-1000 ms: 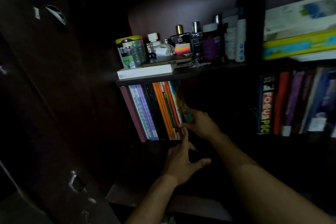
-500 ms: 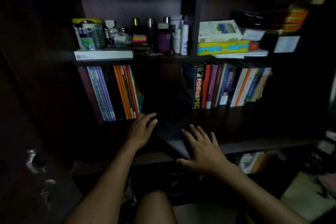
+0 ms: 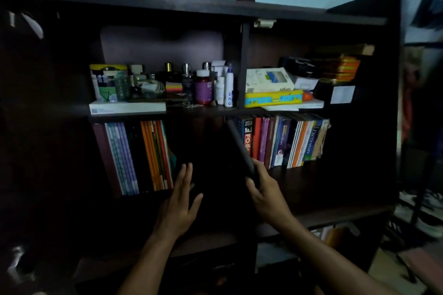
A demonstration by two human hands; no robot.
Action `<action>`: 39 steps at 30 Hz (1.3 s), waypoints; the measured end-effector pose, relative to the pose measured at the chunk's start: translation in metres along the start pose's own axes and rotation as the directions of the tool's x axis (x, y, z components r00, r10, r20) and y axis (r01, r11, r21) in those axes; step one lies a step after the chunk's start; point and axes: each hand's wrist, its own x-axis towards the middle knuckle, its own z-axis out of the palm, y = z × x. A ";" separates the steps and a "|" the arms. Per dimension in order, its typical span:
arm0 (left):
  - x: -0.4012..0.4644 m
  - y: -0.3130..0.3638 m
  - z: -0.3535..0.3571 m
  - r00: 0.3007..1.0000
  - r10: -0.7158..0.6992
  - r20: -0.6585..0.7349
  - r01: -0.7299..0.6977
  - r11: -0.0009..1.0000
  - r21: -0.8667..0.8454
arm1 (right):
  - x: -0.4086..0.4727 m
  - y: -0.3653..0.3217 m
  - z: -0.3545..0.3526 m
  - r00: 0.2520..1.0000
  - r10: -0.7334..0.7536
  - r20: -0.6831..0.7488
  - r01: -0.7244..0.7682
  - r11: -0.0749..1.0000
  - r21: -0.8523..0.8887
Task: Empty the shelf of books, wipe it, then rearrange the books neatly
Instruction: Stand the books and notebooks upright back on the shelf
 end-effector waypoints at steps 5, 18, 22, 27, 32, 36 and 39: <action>0.007 -0.015 0.008 0.964 -0.144 0.223 0.105 0.978 0.179 | 0.001 0.031 0.027 0.965 0.179 -0.189 -0.160 0.981 0.113; 0.013 -0.018 0.014 0.917 -0.297 0.266 0.163 0.887 0.431 | 0.069 0.066 0.056 0.977 0.023 -0.210 -0.045 0.994 -0.101; 0.014 -0.017 0.014 0.932 -0.276 0.237 0.127 0.857 0.499 | 0.090 0.078 0.070 0.970 0.039 -0.239 -0.065 0.993 -0.101; 0.018 -0.016 0.015 0.941 -0.259 0.217 0.108 0.839 0.533 | 0.103 0.090 0.079 0.964 0.104 -0.244 -0.137 0.983 -0.123; 0.016 -0.021 0.020 0.974 -0.172 0.148 0.068 0.844 0.532 | 0.117 0.102 0.080 0.939 0.220 -0.263 -0.236 0.971 -0.029; 0.017 -0.025 0.022 0.979 -0.144 0.147 0.041 0.837 0.546 | 0.120 0.109 0.081 0.914 0.301 -0.273 -0.293 0.954 0.069; 0.016 -0.024 0.021 0.980 -0.135 0.148 0.032 0.834 0.551 | 0.120 0.112 0.079 0.904 0.346 -0.250 -0.326 0.938 0.119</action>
